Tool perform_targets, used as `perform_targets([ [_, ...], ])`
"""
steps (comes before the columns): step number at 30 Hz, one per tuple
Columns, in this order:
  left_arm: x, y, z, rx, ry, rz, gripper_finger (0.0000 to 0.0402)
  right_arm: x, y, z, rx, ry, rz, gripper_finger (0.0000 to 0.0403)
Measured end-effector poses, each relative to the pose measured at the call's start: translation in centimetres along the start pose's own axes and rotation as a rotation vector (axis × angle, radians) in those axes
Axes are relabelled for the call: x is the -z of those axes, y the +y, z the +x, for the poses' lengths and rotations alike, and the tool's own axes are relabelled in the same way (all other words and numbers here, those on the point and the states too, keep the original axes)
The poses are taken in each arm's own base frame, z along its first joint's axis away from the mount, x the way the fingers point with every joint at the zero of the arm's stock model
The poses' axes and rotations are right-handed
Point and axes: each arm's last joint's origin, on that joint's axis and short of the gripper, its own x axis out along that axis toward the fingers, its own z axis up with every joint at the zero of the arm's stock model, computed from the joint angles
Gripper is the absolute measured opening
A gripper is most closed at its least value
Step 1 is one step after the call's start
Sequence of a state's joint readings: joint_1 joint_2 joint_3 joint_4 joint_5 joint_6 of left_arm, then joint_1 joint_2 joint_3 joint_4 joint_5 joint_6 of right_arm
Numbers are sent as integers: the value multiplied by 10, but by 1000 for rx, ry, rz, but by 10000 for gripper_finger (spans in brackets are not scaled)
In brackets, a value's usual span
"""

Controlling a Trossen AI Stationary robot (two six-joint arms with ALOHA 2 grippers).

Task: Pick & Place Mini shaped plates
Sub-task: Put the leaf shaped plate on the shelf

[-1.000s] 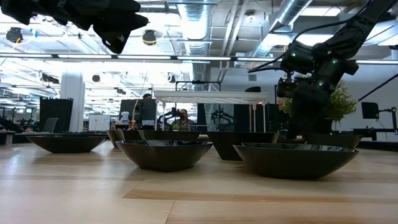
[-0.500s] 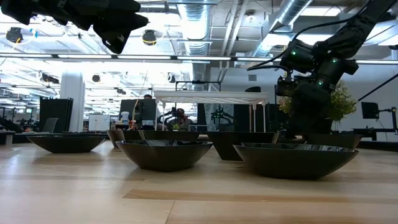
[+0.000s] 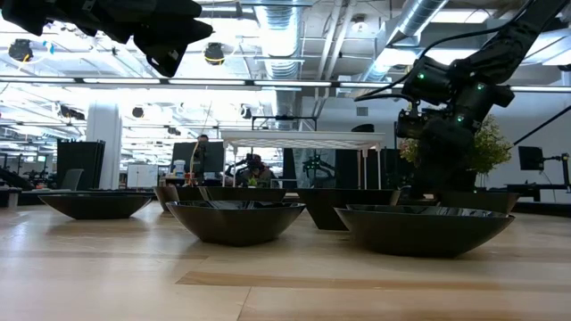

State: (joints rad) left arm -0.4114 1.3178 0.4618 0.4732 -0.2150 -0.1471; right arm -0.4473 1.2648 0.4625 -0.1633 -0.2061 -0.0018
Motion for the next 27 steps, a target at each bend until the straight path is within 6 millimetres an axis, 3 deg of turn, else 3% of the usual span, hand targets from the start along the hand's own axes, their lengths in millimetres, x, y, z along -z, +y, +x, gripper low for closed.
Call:
perform_targets([
  [6, 0, 0, 0, 0, 0, 0, 122, 0, 1, 0, 0, -2, -6, 178],
  [14, 0, 0, 0, 0, -1, -1, 122, -2, 4, 1, 11, -17, -27, 155],
  [27, -1, 0, 0, 2, -7, -2, 122, 5, -3, 30, 4, 70, -49, 146],
])
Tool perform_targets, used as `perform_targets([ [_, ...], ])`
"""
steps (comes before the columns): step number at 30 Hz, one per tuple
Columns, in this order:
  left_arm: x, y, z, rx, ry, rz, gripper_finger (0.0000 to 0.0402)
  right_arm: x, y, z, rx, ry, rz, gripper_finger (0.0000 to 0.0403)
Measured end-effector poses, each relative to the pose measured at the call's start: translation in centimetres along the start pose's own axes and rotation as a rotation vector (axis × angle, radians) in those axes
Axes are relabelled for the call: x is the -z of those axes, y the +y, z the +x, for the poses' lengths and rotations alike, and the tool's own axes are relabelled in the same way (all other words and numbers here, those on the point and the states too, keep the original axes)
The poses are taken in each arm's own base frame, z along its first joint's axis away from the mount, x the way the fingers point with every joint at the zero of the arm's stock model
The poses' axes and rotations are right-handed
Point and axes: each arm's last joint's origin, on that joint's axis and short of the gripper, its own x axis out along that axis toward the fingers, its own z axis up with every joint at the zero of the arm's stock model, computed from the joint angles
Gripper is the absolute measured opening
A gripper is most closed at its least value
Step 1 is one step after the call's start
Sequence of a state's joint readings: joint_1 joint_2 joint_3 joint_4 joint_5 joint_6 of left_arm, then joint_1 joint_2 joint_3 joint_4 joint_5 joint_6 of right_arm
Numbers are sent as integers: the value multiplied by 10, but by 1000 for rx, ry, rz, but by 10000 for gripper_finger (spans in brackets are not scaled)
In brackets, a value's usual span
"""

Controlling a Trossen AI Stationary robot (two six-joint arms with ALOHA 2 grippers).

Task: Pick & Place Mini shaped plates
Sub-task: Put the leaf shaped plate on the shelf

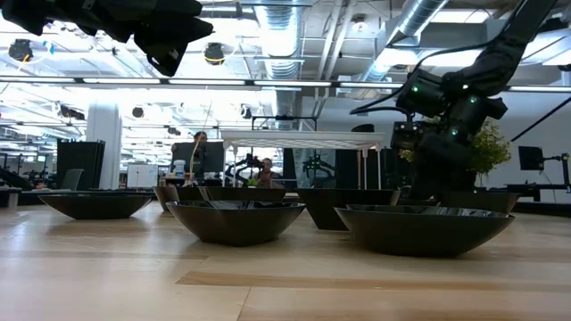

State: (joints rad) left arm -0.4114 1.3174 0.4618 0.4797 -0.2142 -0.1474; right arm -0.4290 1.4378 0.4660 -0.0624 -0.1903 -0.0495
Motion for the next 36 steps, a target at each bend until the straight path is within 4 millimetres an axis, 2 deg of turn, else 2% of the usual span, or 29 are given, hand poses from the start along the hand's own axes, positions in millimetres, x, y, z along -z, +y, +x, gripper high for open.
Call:
perform_targets([
  [12, 0, 0, 0, -1, -1, 0, 122, -5, 3, -18, 10, -71, -19, 116],
  [20, 0, 0, 0, -1, -1, 0, 122, -1, 2, -13, 7, -33, -16, 83],
  [31, 0, 0, 0, -1, -1, 0, 122, -4, 3, -14, 2, -49, -47, 8],
  [36, 0, 0, 0, -1, -1, 0, 122, -5, 3, -15, 3, -47, -47, 7],
])
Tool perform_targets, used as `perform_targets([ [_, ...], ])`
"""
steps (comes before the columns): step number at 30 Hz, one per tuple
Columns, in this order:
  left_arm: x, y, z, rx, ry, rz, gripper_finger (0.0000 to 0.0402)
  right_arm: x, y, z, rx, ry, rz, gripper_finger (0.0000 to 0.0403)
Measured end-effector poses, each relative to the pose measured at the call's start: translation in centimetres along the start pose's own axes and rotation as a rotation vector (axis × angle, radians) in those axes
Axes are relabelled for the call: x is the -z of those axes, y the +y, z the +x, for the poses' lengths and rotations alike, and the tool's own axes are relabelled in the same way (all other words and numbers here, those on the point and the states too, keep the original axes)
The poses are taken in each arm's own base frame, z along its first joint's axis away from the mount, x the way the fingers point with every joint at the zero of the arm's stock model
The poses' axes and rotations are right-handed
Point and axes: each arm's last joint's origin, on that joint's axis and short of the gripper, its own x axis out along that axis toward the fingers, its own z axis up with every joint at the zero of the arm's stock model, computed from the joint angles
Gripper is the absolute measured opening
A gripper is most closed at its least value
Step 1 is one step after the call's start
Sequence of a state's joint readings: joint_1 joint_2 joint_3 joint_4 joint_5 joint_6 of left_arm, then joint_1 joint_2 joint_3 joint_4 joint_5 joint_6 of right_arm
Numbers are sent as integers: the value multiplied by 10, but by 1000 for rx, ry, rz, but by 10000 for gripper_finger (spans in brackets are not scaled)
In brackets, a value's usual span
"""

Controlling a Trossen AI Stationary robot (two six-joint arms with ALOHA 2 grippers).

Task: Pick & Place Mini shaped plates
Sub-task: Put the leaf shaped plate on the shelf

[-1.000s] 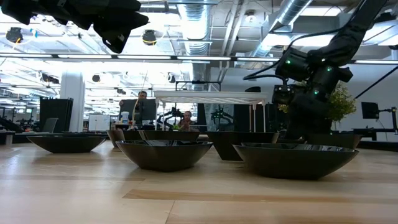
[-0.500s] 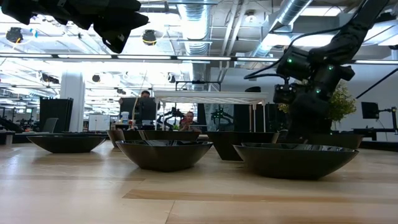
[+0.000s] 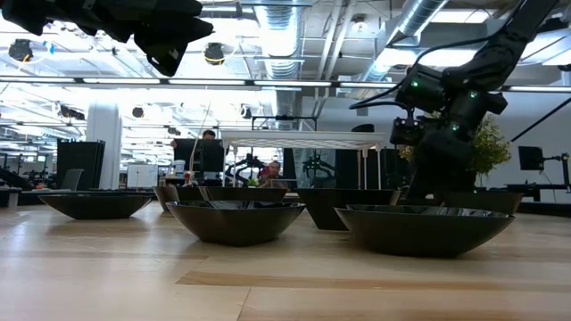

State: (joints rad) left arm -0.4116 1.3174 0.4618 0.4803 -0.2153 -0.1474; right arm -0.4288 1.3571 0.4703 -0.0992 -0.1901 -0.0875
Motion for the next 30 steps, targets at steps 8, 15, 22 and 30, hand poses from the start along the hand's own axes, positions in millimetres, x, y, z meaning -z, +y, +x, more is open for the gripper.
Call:
perform_targets([
  [8, 0, 0, 0, 0, 0, 0, 122, -20, -1, -10, 5, 34, 10, 2],
  [15, 0, 0, 0, -1, 0, 0, 122, -56, 0, -31, 8, 22, 4, 1],
  [22, 0, 0, 0, 0, -1, 0, 122, -98, 7, -72, 13, -98, -46, 1],
  [30, -2, 0, 0, 2, -16, 8, 122, -158, -6, -107, 176, -371, -62, 0],
])
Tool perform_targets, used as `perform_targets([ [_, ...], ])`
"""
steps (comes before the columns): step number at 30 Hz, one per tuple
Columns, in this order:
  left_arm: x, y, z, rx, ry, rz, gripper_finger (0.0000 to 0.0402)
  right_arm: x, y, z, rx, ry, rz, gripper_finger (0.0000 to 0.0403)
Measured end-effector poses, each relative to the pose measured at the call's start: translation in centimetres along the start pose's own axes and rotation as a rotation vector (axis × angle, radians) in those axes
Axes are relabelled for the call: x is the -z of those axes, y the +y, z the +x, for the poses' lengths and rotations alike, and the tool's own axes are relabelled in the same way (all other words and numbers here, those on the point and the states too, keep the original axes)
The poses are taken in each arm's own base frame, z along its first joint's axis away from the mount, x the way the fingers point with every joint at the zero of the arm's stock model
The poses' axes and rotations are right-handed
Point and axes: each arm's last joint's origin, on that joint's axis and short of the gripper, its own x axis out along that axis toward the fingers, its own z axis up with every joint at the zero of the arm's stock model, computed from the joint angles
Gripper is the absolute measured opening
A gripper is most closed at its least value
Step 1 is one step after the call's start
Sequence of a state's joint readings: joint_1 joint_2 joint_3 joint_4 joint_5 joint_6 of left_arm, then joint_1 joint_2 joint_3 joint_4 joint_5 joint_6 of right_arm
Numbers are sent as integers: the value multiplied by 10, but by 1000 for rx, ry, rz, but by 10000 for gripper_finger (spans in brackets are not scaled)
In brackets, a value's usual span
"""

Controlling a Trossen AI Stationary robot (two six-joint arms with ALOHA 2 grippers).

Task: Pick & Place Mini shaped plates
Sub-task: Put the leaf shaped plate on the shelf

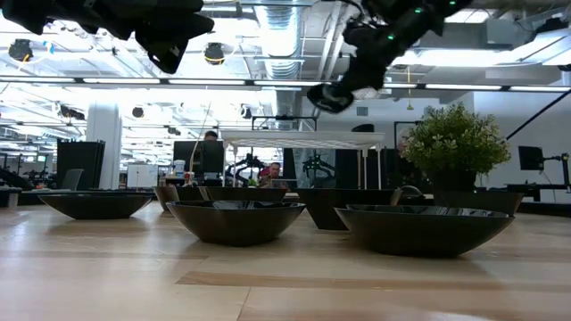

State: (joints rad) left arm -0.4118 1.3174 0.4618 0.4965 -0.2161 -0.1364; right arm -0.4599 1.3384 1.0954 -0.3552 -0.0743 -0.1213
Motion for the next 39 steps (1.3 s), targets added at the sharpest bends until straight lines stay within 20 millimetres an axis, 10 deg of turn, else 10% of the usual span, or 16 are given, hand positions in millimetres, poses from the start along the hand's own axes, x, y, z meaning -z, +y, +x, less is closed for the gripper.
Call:
perform_targets([
  [12, -1, 0, 0, 1, -6, -1, 122, -51, -87, 38, 80, 66, 62, 0],
  [20, -1, 0, 0, 1, -8, -1, 122, -44, -139, 52, 19, 162, 183, 0],
  [39, -3, 8, 1, -30, -21, 11, 122, -26, -148, 69, -9, 284, 173, 82],
])
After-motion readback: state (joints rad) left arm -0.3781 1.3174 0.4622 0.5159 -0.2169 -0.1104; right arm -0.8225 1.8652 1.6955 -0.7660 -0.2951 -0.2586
